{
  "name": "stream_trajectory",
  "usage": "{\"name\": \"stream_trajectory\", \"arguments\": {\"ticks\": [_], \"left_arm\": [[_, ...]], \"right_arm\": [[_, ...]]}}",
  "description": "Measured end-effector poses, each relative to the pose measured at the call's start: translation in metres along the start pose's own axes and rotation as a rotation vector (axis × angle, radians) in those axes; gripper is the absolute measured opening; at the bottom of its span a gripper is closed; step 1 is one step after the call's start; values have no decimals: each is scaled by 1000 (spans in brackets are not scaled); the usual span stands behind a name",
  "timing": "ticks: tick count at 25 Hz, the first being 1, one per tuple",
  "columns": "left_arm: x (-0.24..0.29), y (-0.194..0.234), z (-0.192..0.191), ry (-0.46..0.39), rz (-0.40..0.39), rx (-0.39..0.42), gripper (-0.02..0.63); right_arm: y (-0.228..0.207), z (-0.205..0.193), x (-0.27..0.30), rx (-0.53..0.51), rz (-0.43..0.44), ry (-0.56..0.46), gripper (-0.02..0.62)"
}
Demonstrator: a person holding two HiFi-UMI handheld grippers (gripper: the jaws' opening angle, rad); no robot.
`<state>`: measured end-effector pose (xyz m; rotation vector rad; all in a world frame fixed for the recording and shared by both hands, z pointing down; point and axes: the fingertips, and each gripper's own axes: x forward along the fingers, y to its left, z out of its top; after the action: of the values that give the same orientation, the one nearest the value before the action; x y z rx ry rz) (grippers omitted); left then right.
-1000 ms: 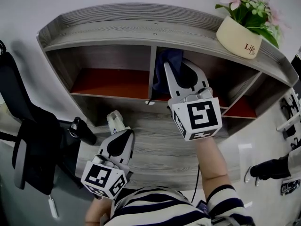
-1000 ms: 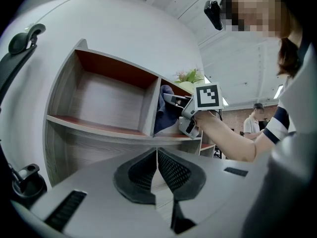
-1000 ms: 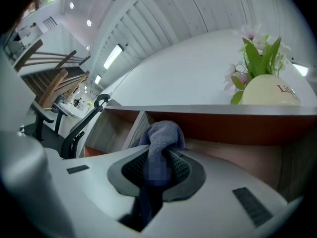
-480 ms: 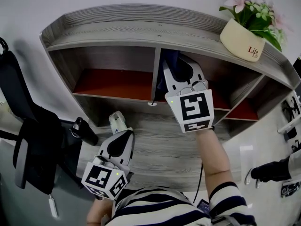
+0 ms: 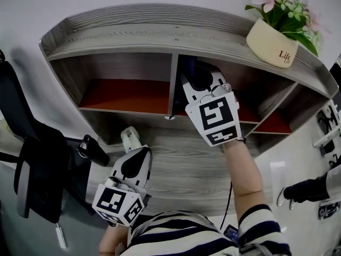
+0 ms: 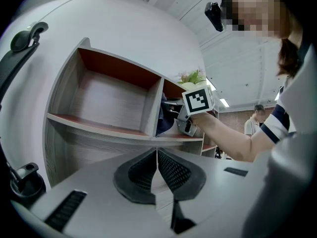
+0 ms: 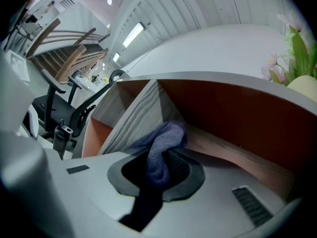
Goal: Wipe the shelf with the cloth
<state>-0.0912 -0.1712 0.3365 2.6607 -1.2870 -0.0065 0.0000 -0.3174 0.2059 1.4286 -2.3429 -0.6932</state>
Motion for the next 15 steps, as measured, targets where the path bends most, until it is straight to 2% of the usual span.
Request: {"name": "stream_trajectory", "arguments": {"ticks": [15], "left_arm": [[7, -6, -1, 2, -31, -2, 21]], "right_arm": [[29, -28, -6, -80, 117, 122, 66]]}}
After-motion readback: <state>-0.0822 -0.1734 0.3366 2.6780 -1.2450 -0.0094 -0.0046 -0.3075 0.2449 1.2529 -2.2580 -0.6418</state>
